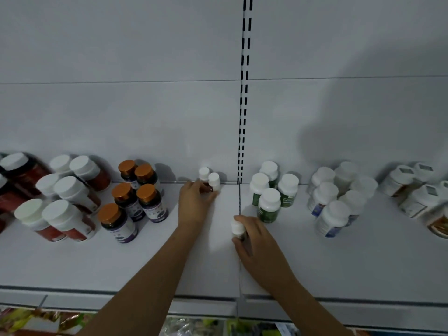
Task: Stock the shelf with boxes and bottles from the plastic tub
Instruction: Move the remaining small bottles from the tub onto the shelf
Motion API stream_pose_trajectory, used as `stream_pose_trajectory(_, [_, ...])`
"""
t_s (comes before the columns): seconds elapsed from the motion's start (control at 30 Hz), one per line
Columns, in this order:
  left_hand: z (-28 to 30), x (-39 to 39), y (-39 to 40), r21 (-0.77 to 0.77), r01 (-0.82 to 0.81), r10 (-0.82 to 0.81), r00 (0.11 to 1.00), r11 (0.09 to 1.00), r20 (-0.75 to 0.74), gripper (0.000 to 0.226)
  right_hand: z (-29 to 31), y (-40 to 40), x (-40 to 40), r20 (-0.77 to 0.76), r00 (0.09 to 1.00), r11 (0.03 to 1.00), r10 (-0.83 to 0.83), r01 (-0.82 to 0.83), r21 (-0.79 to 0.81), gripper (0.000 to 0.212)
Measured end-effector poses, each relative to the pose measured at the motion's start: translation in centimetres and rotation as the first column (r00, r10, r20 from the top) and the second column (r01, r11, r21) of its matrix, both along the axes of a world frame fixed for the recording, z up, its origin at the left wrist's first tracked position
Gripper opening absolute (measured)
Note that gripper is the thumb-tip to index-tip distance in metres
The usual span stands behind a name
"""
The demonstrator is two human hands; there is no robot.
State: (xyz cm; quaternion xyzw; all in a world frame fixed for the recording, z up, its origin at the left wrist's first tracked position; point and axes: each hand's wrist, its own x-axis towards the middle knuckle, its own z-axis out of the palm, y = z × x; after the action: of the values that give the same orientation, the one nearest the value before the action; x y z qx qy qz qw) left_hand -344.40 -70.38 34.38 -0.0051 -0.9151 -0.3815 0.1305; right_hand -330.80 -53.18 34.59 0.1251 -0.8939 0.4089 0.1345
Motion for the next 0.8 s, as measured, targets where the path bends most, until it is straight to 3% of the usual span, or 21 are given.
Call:
stream_pose_trajectory(0.17, [-0.6, 0.4, -0.2, -0.04, -0.004, 0.004, 1.0, 0.999, -0.012, 0.01, 0.1, 0.2, -0.3, 0.046, 0.999, 0.998, 0.005, -0.002, -0.063, 0.039])
stream_pose_trajectory(0.3, [-0.6, 3.1, -0.6, -0.076, 0.042, -0.04, 0.999, 0.996, 0.032, 0.027, 0.2, 0.5, -0.2, 0.106, 0.994, 0.963, -0.014, 0.042, -0.266, 0.04])
stream_pose_trajectory(0.4, [-0.6, 8.6, -1.4, -0.301, 0.183, -0.19, 0.982, 0.936, 0.006, 0.038, 0.4, 0.6, -0.2, 0.078, 0.997, 0.914, 0.02, 0.014, -0.406, 0.041])
stream_pose_trajectory(0.47, [-0.6, 13.0, -2.7, -0.374, 0.253, -0.266, 0.964, 0.892, 0.019, 0.041, 1.0, 0.1, -0.1, 0.113, 0.991, 0.886, 0.07, -0.01, -0.464, 0.042])
stream_pose_trajectory(0.8, [1.5, 26.0, -13.3, -0.349, -0.058, 0.105, 0.988, 0.935, 0.116, 0.048, 4.9, -12.3, 2.1, 0.152, 0.883, 0.809, 0.444, -0.322, -0.492, 0.04])
